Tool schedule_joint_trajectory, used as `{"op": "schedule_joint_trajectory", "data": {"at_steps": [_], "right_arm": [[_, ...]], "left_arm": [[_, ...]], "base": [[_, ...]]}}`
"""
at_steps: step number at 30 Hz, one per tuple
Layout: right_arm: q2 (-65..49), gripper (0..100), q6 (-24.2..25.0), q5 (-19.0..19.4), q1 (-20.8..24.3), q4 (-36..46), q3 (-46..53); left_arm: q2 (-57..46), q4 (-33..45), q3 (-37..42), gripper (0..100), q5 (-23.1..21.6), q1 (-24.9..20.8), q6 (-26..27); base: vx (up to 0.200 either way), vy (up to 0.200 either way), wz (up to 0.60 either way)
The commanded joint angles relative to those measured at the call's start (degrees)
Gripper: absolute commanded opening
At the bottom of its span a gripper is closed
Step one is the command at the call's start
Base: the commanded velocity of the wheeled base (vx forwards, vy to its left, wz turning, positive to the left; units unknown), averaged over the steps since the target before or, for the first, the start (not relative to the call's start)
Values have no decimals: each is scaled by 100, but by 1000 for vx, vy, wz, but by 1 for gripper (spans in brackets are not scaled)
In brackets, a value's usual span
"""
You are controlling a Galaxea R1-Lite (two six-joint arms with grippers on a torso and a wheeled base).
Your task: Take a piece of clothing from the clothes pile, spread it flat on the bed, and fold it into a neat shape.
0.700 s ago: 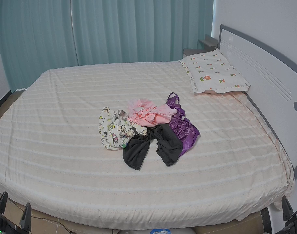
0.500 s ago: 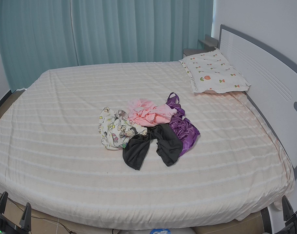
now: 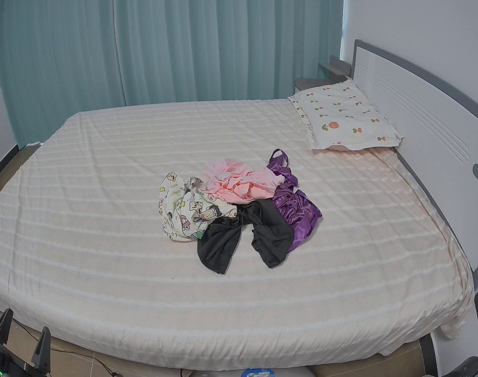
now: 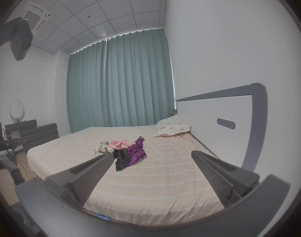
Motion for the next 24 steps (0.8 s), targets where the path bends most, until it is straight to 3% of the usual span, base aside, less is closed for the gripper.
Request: {"op": "schedule_joint_trajectory", "data": {"at_steps": [1, 9, 12, 19, 24], "right_arm": [[3658, 100, 821, 378, 358, -940, -508], [7050, 100, 1516, 281, 1123, -2935, -956], [8087, 100, 2025, 35, 1421, -3419, -1334], [9722, 100, 3010, -554, 1861, -3788, -2327], [10487, 100, 3634, -580, 1878, -3735, -2960]], "left_arm": [[-75, 4, 92, 100, -46, 1, 5], [-75, -5, 92, 100, -73, 1, 5], [-75, -5, 92, 100, -73, 1, 5], [-75, -5, 92, 100, -73, 1, 5], [-75, -5, 92, 100, -73, 1, 14]], "base": [[0, 0, 0], [0, 0, 0], [0, 0, 0], [0, 0, 0], [0, 0, 0]]}}
